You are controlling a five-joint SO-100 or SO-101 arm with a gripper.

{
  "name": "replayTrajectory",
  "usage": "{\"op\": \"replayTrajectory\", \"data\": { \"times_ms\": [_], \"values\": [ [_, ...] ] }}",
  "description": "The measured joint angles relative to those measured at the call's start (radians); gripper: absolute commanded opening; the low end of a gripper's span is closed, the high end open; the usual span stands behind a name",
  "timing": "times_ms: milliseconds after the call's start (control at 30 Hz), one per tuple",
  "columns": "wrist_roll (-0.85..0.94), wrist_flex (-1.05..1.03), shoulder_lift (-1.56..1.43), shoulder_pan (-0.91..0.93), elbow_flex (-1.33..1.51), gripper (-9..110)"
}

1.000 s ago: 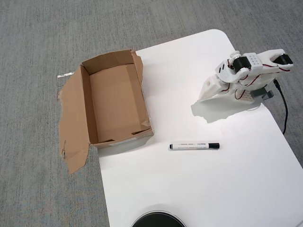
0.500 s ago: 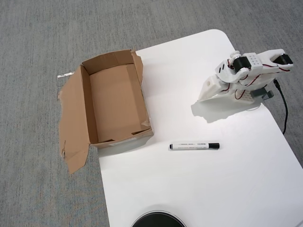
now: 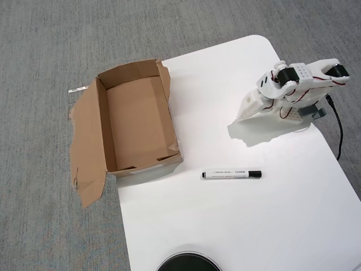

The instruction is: Grasp a pen and put it in the box.

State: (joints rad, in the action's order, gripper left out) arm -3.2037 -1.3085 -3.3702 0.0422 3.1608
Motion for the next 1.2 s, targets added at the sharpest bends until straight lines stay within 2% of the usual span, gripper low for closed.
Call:
{"op": "replayTrajectory", "data": {
  "times_ms": [167,1200],
  "values": [
    [0.0,0.0,0.0,0.0,-0.017,2],
    [0.0,-0.018,0.0,0.0,-0.804,2]
  ]
}}
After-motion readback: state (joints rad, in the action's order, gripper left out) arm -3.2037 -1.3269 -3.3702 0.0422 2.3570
